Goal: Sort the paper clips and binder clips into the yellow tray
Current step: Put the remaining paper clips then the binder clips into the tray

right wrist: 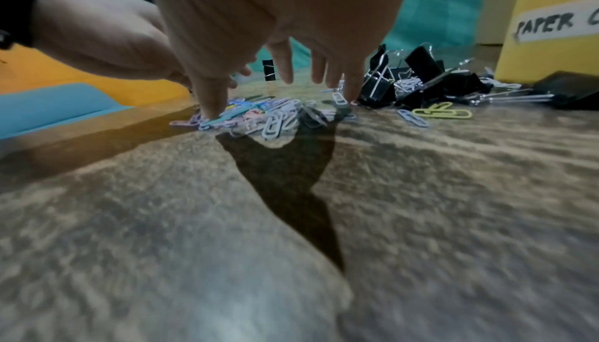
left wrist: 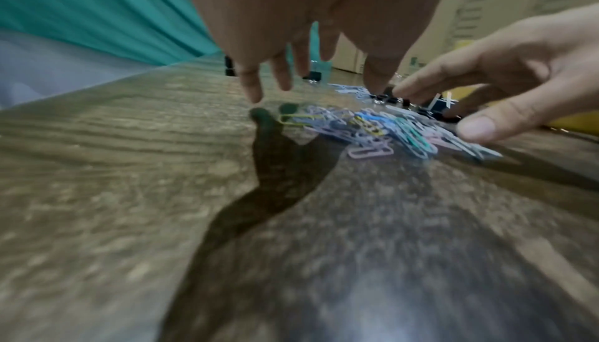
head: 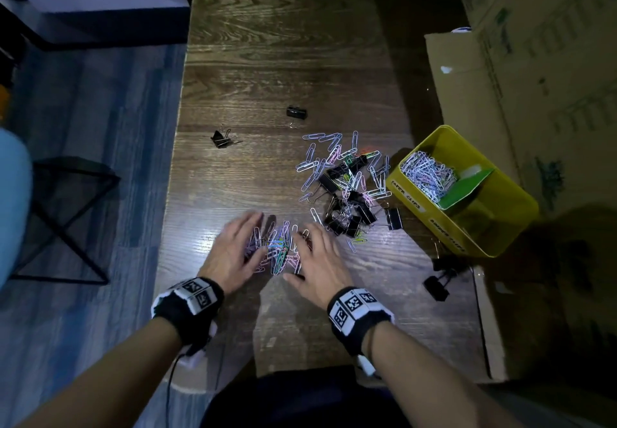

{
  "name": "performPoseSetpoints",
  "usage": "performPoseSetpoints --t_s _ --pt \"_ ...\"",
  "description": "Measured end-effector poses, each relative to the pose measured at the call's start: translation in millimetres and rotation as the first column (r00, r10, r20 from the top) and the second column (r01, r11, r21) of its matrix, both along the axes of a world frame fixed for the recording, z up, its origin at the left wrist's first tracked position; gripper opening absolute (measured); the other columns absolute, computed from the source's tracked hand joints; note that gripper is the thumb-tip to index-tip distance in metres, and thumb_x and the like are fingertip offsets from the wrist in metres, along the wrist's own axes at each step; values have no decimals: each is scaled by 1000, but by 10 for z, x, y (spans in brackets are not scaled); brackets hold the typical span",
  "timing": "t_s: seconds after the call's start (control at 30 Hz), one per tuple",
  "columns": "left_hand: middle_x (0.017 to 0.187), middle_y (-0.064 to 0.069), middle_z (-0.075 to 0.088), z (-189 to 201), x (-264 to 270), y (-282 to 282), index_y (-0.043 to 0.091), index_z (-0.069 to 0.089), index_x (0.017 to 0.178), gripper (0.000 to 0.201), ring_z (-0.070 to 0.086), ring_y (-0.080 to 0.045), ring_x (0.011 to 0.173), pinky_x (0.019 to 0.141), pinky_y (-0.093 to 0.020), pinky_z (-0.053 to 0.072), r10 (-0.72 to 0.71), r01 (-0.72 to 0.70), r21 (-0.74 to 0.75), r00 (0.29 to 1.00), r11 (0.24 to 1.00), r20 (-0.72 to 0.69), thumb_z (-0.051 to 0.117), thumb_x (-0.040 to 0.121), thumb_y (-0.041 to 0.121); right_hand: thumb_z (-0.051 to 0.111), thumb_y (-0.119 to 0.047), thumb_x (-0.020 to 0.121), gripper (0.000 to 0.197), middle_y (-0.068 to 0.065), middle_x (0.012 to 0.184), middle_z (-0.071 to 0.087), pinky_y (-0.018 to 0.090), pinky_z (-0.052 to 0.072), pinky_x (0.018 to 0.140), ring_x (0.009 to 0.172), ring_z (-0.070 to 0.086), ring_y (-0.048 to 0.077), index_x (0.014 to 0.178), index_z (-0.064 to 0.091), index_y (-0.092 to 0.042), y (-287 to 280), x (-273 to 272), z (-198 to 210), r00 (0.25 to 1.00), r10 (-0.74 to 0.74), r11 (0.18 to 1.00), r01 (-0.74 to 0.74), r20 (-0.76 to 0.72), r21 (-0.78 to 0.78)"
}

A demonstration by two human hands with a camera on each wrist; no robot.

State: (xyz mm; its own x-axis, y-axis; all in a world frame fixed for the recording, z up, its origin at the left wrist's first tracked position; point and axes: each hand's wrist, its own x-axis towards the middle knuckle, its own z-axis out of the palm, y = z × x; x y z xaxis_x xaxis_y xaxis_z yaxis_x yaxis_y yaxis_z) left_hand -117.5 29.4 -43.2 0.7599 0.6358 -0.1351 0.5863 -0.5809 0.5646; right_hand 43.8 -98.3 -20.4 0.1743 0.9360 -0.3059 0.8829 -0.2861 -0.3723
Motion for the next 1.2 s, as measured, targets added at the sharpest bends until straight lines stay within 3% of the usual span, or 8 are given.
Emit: performPoseSetpoints --t_s 0.1,0.2,0.37,0.63,0.73,0.83,0.97,1.2 --pt "137 -8 38 149 142 54 30 32 139 85 41 -32 117 92 -48 43 127 -100 114 958 988 -258 50 68 74 63 -58 76 95 17 150 21 46 24 112 137 22 34 147 19 -12 126 4 51 999 -45 997 47 22 -66" --pt "128 -3 35 212 319 -2 38 36 132 81 40 -30 109 85 -46 46 85 -62 68 899 996 -429 66 63 67 68 -53 74 92 15 138 32 43 33 106 126 31 31 145 25 -13 226 -1 70 999 -36 994 39 29 -100" --pt "113 -11 48 147 430 -175 18 59 118 50 54 -33 99 93 -38 43 75 -103 -104 968 989 -238 74 70 22 67 -23 85 55 16 135 33 42 38 103 124 38 33 133 43 -10 281 -2 66 996 -60 987 51 -58 -152" --pt "89 1 62 157 390 -203 12 72 83 17 58 -12 74 69 -7 43 257 -263 -277 965 924 -60 78 68 4 62 -4 86 21 13 122 52 33 46 91 107 56 31 106 65 -4 300 35 -65 950 -240 968 217 -199 -130" --pt "77 1 68 154 353 -160 15 73 80 17 62 -13 67 63 -4 45 359 -360 -392 930 847 -79 77 70 3 69 -6 79 13 12 106 64 27 47 87 98 61 27 91 74 -9 315 31 -132 867 -394 919 381 -307 -103" --pt "65 -7 68 151 296 -104 17 70 71 22 59 -21 62 63 -24 57 507 -427 -641 859 638 -68 74 71 -5 75 -7 77 10 10 100 69 28 50 86 88 65 23 87 76 -8 293 77 -148 757 -499 856 505 -421 -107" --pt "63 -10 68 225 249 -51 5 68 74 17 62 -19 56 58 -22 57 649 -430 -785 760 446 -47 70 71 -11 81 -6 71 17 0 91 63 27 55 82 81 64 19 87 76 -7 220 161 -143 622 -532 804 583 -574 -113" --pt "62 1 70 367 256 66 1 65 71 17 63 -10 54 57 -19 55 695 -390 -824 719 411 6 69 67 -15 77 5 70 20 -7 89 62 14 52 73 73 60 9 90 72 3 87 343 78 346 -480 729 668 -806 -148"
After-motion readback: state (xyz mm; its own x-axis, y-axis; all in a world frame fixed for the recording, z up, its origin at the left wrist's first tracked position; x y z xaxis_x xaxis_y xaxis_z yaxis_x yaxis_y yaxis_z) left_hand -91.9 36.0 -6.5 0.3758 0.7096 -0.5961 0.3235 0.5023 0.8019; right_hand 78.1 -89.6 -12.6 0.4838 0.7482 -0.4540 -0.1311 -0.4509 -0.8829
